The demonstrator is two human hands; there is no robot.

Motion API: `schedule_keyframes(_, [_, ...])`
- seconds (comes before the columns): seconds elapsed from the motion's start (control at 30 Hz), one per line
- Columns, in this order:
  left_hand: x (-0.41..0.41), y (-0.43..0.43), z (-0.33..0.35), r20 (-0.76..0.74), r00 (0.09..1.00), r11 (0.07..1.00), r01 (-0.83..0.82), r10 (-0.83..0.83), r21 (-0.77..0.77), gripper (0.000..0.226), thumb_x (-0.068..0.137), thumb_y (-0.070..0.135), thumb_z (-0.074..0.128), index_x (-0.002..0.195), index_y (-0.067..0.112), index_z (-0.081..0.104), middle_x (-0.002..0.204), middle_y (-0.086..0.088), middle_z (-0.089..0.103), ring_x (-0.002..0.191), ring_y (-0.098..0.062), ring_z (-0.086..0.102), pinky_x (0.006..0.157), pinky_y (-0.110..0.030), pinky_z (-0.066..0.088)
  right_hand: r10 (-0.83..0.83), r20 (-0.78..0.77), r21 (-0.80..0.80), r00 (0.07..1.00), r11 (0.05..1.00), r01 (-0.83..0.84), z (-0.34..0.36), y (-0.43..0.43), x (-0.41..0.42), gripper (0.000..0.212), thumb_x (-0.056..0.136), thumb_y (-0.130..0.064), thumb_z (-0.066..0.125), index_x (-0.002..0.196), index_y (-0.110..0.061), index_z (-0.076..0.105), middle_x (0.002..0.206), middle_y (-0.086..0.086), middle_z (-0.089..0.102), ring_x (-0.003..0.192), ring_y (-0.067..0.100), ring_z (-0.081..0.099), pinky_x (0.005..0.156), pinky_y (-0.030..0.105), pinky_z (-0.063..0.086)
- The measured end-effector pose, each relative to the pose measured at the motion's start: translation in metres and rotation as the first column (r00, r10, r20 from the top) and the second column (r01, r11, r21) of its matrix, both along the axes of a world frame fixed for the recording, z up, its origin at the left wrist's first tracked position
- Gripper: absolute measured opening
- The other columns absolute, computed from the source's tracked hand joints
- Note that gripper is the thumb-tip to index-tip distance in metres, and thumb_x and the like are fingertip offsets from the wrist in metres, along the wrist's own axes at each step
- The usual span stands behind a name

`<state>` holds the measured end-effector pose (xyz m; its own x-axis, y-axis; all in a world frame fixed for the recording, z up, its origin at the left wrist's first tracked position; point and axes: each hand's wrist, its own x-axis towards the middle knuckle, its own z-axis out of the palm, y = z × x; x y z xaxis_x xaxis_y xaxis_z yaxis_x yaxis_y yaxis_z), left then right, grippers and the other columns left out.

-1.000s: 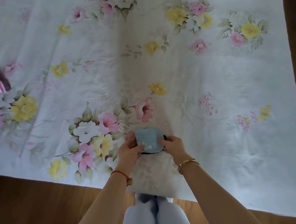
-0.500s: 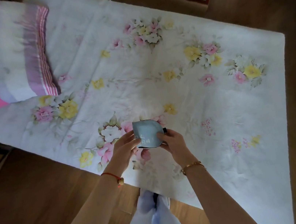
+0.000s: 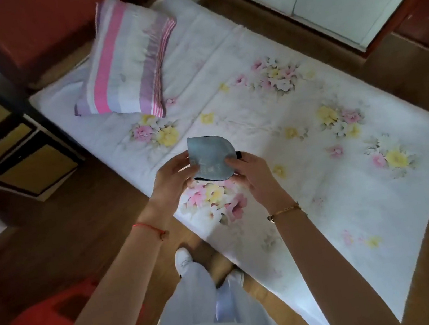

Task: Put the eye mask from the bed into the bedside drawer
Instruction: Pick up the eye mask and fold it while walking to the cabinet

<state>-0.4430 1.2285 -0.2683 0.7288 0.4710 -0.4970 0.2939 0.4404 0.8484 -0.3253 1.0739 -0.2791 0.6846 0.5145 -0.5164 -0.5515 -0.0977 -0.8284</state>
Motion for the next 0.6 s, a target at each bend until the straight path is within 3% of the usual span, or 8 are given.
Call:
schedule_keyframes(0.07, [-0.021,0.015,0.013,0.031,0.998,0.998,-0.062,0.062,0.02,0.033,0.091,0.0,0.066,0.119,0.015,0.069,0.106,0.0,0.074,0.096,-0.018,0.064,0.084,-0.023,0.052,0.081,0.032,0.027,0.996,0.996,-0.082,0.015,0.022,-0.013,0.003,0.083,-0.009,0.068,0.08,-0.01,0.069,0.074,-0.001,0.069,0.072,0.013,0.069,0.066,0.024,0.058])
schedule_keyframes(0.17, [-0.058,0.04,0.03,0.078,0.982,0.984,-0.175,0.173,0.028,0.028,0.092,-0.003,0.063,0.116,0.011,0.069,0.091,0.009,0.081,0.086,-0.007,0.076,0.073,-0.016,0.058,0.204,0.076,0.003,0.976,0.979,-0.205,0.031,0.063,-0.035,0.002,0.086,-0.012,0.066,0.085,-0.011,0.068,0.086,0.003,0.069,0.085,0.014,0.07,0.081,0.031,0.061])
schedule_keyframes(0.23, [-0.084,0.059,0.041,0.1,0.967,0.971,-0.238,0.235,0.025,0.027,0.092,-0.002,0.063,0.113,0.013,0.072,0.097,0.004,0.081,0.093,-0.012,0.076,0.082,-0.02,0.06,0.275,0.115,0.015,0.954,0.96,-0.279,0.039,0.093,-0.051,0.008,0.088,-0.008,0.064,0.086,-0.014,0.068,0.088,0.002,0.069,0.088,0.012,0.071,0.077,0.026,0.06])
schedule_keyframes(0.37, [-0.139,0.1,0.058,0.129,0.926,0.932,-0.362,0.356,0.03,0.036,0.093,-0.001,0.061,0.129,0.006,0.066,0.116,-0.009,0.074,0.107,-0.021,0.07,0.102,-0.033,0.052,0.376,0.036,0.123,0.926,0.918,-0.377,0.053,0.156,-0.093,0.024,0.087,-0.017,0.067,0.11,-0.008,0.068,0.111,0.012,0.074,0.107,0.022,0.071,0.09,0.032,0.058])
schedule_keyframes(0.5, [-0.191,0.149,0.071,0.132,0.871,0.876,-0.48,0.473,0.034,0.04,0.095,-0.001,0.059,0.134,0.003,0.061,0.121,-0.012,0.07,0.11,-0.022,0.067,0.098,-0.031,0.053,0.429,-0.029,0.164,0.903,0.893,-0.419,0.058,0.229,-0.137,0.014,0.089,-0.015,0.067,0.102,-0.01,0.069,0.104,0.009,0.075,0.095,0.017,0.075,0.075,0.026,0.059])
schedule_keyframes(0.6, [-0.226,0.184,0.075,0.129,0.843,0.846,-0.532,0.523,0.045,0.039,0.095,0.0,0.059,0.134,0.003,0.061,0.124,-0.014,0.07,0.111,-0.023,0.068,0.092,-0.028,0.058,0.485,-0.048,0.171,0.873,0.866,-0.471,0.06,0.277,-0.168,0.014,0.089,-0.016,0.067,0.102,-0.01,0.068,0.103,0.007,0.076,0.097,0.018,0.075,0.074,0.026,0.059])
